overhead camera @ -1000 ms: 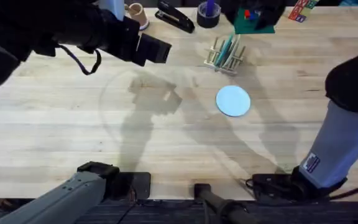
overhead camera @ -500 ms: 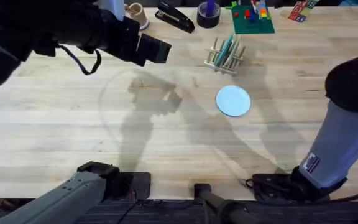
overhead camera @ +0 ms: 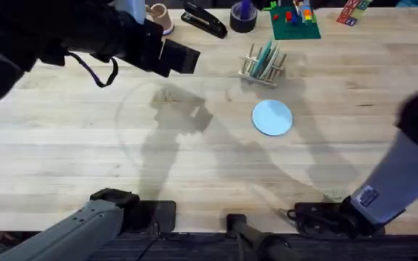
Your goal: Pick up the plates from the table one by one and place each into a slot on the dish rack.
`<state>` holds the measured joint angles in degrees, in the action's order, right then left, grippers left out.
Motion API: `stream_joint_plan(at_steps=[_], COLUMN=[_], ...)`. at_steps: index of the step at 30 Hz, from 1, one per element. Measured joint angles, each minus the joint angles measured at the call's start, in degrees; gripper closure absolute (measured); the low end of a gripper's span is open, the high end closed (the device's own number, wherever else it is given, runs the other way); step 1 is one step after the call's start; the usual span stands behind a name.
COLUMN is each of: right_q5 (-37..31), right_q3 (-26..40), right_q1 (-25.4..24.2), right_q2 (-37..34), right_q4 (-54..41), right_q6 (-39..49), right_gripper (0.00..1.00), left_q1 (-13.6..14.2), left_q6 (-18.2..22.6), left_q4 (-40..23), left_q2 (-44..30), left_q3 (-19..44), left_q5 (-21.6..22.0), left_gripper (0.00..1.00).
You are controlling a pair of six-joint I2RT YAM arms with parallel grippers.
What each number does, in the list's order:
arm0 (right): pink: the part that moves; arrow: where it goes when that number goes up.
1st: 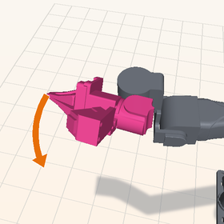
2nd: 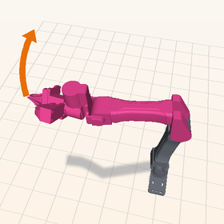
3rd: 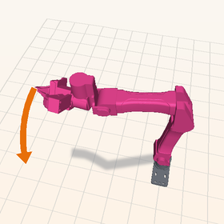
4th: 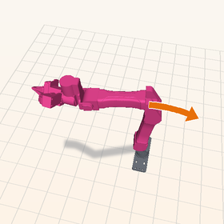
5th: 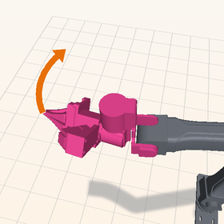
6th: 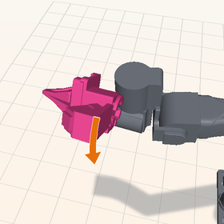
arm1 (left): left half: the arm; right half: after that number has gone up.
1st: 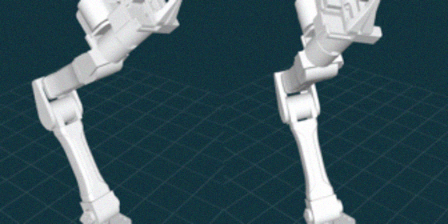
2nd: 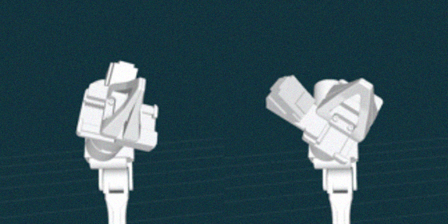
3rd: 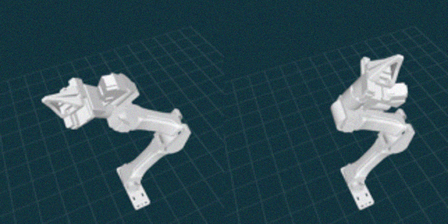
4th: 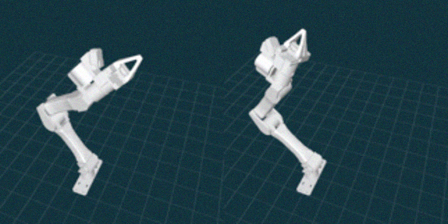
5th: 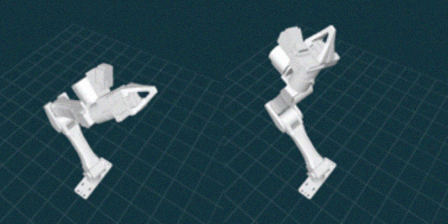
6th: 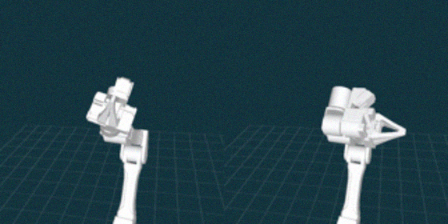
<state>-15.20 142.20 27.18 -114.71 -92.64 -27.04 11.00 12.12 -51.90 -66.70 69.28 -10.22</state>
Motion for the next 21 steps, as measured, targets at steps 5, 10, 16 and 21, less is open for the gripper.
stream_joint_plan(at_steps=[5, 10, 16, 21], right_q5=[0.1, 0.3, 0.3, 1.6], right_q3=[-11.0, -22.6, -35.5, -45.3], right_q1=[-0.6, -1.9, -5.2, -8.0], right_q2=[10.3, 18.1, 26.4, 36.9], right_q4=[0.0, 0.0, 0.0, 2.5], right_q6=[0.8, 0.5, -0.4, -0.5], right_gripper=[0.008, 0.007, 0.009, 0.009], left_q1=[0.0, 0.0, 0.0, 0.0], left_q6=[0.0, 0.0, 0.0, 0.0], left_q4=[0.0, 0.0, 0.0, -0.1], left_q2=[0.0, 0.0, 0.0, 0.0], left_q3=[0.0, 0.0, 0.0, 0.0], left_q5=[0.0, -0.1, -0.7, -1.9], left_gripper=[0.007, 0.007, 0.007, 0.007])
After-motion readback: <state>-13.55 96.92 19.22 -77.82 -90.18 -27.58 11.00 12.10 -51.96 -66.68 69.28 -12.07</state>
